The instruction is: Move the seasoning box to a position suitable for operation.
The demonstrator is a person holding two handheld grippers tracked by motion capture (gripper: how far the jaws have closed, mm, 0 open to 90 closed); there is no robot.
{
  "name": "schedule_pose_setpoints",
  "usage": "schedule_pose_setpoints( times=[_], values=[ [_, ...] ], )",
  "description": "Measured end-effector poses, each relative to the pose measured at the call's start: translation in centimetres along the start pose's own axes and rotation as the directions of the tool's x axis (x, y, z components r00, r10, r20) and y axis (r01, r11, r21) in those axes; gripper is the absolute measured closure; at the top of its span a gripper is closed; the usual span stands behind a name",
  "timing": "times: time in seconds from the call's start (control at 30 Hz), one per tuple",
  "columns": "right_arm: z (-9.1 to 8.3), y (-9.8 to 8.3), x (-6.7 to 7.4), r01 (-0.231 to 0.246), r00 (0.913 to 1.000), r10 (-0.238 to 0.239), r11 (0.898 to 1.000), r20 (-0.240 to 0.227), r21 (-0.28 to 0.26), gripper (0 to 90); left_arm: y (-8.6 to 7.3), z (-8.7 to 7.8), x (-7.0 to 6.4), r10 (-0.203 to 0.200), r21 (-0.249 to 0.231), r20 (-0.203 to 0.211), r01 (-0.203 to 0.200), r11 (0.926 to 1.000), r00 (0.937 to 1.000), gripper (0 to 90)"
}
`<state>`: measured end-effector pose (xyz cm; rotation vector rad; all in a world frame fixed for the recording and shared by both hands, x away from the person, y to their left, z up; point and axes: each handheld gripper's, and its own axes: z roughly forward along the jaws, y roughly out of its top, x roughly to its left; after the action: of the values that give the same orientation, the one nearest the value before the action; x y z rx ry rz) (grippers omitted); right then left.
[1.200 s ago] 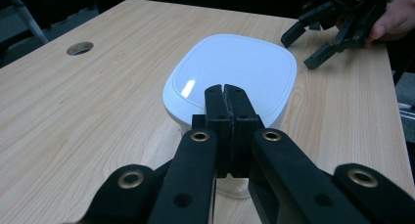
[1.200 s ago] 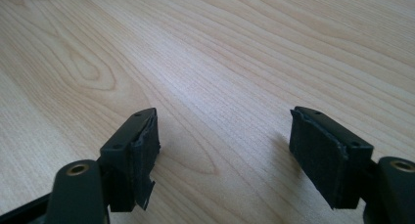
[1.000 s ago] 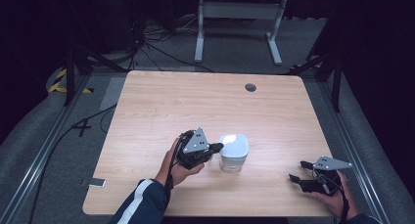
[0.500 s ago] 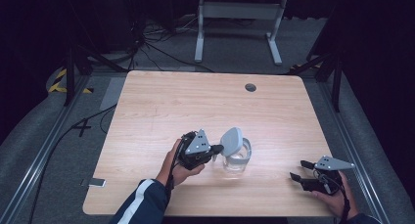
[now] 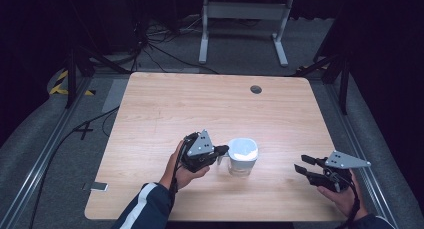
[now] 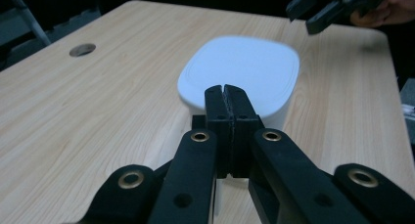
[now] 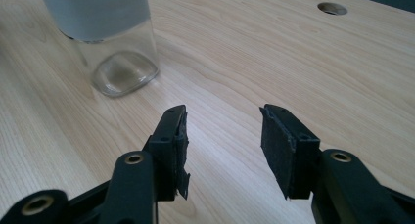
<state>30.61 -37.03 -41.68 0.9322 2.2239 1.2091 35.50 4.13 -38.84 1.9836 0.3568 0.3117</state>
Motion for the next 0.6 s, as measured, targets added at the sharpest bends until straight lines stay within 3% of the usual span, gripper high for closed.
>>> schedule_pose_setpoints(
  times=[0.13, 0.23, 0.27, 0.6],
  values=[
    [1.2, 1.1, 0.7, 0.037, 0.9993, -0.037, 0.999, -0.001, 0.028, 52.9, 0.4, 1.0, -0.5, 0.027, 0.016, 0.01, -0.028, 0.9995, 0.9996, 90.0],
    [1.6, 1.5, 0.9, 0.046, 0.9989, -0.046, 0.998, -0.003, 0.031, 52.6, 0.3, 1.1, -0.3, 0.019, 0.015, 0.012, -0.019, 0.9997, 0.9998, 90.0],
    [1.7, 1.6, 1.0, 0.047, 0.9989, -0.047, 0.998, -0.003, 0.029, 52.5, 0.2, 1.1, -0.3, 0.004, 0.016, 0.012, -0.005, 0.9999, 0.9999, 90.0],
    [1.9, 3.5, 1.1, 0.052, 0.9984, -0.052, 0.999, -0.021, -0.011, 52.2, 0.0, 1.0, -0.2, 0.006, 0.007, 0.016, -0.007, 1.0, 0.9999, 90.0]
  ],
)
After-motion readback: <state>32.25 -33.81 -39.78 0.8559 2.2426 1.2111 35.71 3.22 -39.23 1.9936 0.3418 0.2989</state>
